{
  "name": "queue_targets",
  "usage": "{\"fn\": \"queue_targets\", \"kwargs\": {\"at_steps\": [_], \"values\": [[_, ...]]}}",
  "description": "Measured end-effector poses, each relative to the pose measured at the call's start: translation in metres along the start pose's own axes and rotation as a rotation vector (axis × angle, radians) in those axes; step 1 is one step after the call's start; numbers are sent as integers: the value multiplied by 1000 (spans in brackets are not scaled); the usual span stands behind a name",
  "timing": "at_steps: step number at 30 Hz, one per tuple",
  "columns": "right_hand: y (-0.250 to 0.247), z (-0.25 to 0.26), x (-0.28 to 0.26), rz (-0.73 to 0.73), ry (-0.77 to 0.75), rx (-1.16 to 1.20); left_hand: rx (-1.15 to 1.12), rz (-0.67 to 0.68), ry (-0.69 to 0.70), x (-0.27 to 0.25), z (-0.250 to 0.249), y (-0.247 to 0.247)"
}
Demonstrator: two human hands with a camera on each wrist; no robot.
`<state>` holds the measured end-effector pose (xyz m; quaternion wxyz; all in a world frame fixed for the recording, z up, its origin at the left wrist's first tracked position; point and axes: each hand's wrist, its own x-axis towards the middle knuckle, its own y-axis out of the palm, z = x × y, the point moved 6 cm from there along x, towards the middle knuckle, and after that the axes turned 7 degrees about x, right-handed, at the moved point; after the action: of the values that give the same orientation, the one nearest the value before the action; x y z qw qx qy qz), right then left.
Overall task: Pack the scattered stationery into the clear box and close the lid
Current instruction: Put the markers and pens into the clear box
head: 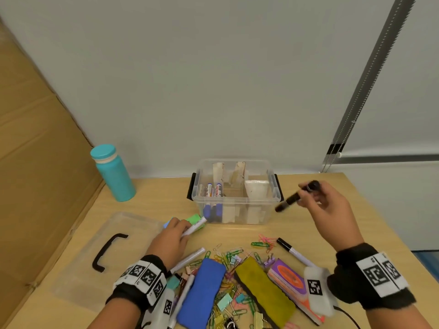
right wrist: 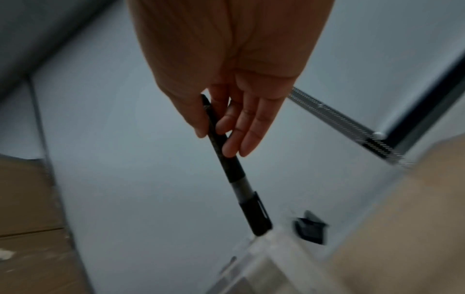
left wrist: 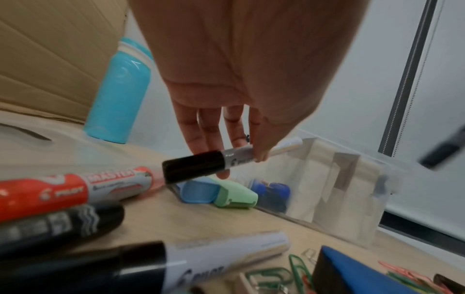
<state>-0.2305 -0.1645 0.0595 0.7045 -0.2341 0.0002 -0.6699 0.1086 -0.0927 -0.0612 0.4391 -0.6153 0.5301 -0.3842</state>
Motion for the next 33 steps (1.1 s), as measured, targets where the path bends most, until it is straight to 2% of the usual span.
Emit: {"fn": "queue_targets", "kwargs": {"at_steps": [4,7,12,15,17,19,23,25,27,30,31,33], "values": [[49,48,18,60,-128,-6,-50,-56,-17,-10,6,-8],[104,55,38,148,-118,-66,-78,-70,-26,-14,9,-10],[183,27,84,279,111,-249,-143,-98,-45,-21,18,-13],[209,7,105,364,278,-332,-155,-109,-45,-25,21,-12],[216,4,111,386,331,-337,-149,-108,-49,-28,23,-11],[212,8,110,360,307,-304,-148,-105,-52,-29,24,-10],[167,26,76,228,102,-220,-167,-118,-40,-28,21,-8],[134,27,52,116,-12,-280,-194,-141,-24,-26,14,-9],[101,14,31,6,-60,-346,-217,-180,2,-23,3,-13],[56,-26,11,-48,46,-478,-194,-244,18,-16,-18,-26],[46,-45,6,3,127,-572,-187,-267,12,-12,-25,-32],[35,-87,-7,211,345,-772,-161,-316,3,-1,-39,-48]]}}
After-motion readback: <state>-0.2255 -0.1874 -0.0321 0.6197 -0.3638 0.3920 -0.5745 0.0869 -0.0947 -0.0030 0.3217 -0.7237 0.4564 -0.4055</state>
